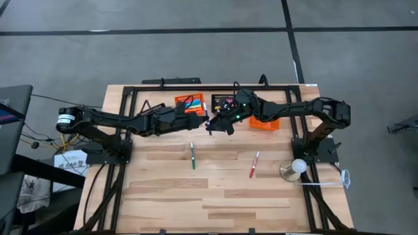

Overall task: Pick & Place Markers
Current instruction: Put the small dark blue marker pen into the right orange bin

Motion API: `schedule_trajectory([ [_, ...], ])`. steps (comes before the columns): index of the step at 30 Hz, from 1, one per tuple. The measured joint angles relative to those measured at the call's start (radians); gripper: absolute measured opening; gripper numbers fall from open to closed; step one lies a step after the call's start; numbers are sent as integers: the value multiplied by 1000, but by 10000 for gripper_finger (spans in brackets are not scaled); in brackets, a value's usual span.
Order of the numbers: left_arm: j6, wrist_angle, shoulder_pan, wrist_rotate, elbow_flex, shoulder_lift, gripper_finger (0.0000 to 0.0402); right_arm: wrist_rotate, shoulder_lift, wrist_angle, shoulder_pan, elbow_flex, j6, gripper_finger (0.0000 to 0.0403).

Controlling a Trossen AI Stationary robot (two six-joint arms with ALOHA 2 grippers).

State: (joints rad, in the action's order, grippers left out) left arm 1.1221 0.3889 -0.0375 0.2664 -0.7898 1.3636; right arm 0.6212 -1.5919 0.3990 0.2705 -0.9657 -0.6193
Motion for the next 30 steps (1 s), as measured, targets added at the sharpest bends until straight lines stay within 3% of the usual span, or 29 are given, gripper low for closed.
schedule_trajectory([
  [8,-1,8,1,-4,-1,0,40,-8,-1,-6,1,1,9,74],
  [12,-15,7,1,0,-1,-2,37,-19,-1,-14,2,3,8,33],
  [23,6,5,0,1,-1,0,64,-23,-1,-36,14,3,32,36],
  [30,-24,0,0,0,-1,1,103,-18,-1,-38,27,2,35,30],
])
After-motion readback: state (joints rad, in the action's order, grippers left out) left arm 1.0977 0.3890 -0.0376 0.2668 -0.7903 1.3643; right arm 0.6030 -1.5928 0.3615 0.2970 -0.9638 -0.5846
